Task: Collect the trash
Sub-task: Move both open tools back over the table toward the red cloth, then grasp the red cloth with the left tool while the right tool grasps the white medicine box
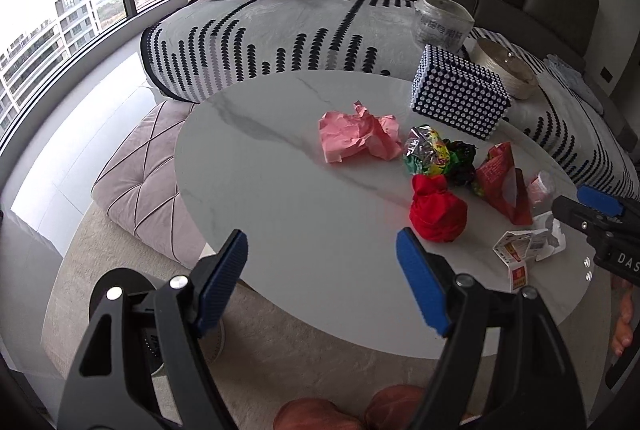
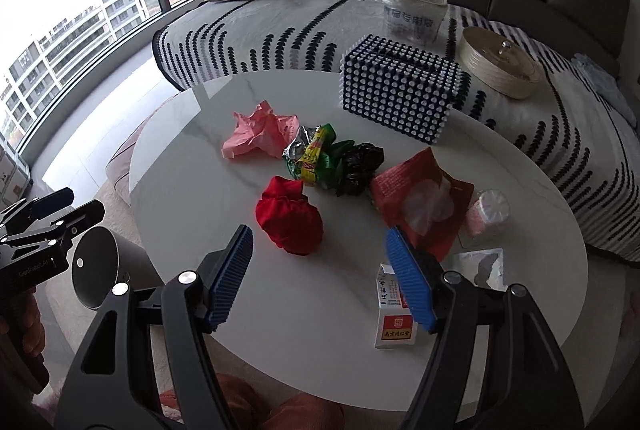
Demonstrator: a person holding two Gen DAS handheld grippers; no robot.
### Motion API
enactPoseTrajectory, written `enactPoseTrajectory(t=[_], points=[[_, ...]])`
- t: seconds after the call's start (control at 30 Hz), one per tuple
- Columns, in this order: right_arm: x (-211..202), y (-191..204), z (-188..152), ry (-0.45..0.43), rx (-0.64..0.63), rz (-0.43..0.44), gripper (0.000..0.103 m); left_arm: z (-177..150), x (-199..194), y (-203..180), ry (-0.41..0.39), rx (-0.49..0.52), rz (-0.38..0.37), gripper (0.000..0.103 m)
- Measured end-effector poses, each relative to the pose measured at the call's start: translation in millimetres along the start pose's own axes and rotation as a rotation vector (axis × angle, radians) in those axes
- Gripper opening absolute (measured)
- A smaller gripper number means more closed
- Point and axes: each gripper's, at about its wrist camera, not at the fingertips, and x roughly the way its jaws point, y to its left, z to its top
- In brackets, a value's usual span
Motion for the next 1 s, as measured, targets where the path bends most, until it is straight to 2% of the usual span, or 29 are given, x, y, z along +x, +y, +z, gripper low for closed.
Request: enactPoseTrajectory(t=[0.13,0.43,0.6,0.8,0.83,0.9,1.0], points=[[-3,-41,-20,0.017,0.085,-0.049,0.067,5,17,-34,0.020,0.065,-0.044,0.077],[2,-85,-48,0.024,0.171,-0.093,0.067,8,88,-105,0.085,0.182,-0.117,0.077],[19,-93,-61,0.037,0.185,-0.099,0.067,4,132,-124,0.141,0.217,-0.121,0.077],[33,-98,-69,0.054,0.200,-0.093,0.067,1,166,-134,0.170,0.251,-0.106,0.077],[34,-98,-70,0.055,0.201,-0.093,0.067,1,170,-134,0.174,0.252,-0.122,0.076],[36,-98,-70,0.057,0.202,-0.091,0.067,1,172,-135,0.176,0.249,-0.142,0.065],[40,-99,-72,0.060,0.204,-0.089,0.067,-2,167,-139,0.162,0.268,-0.147,0.056]])
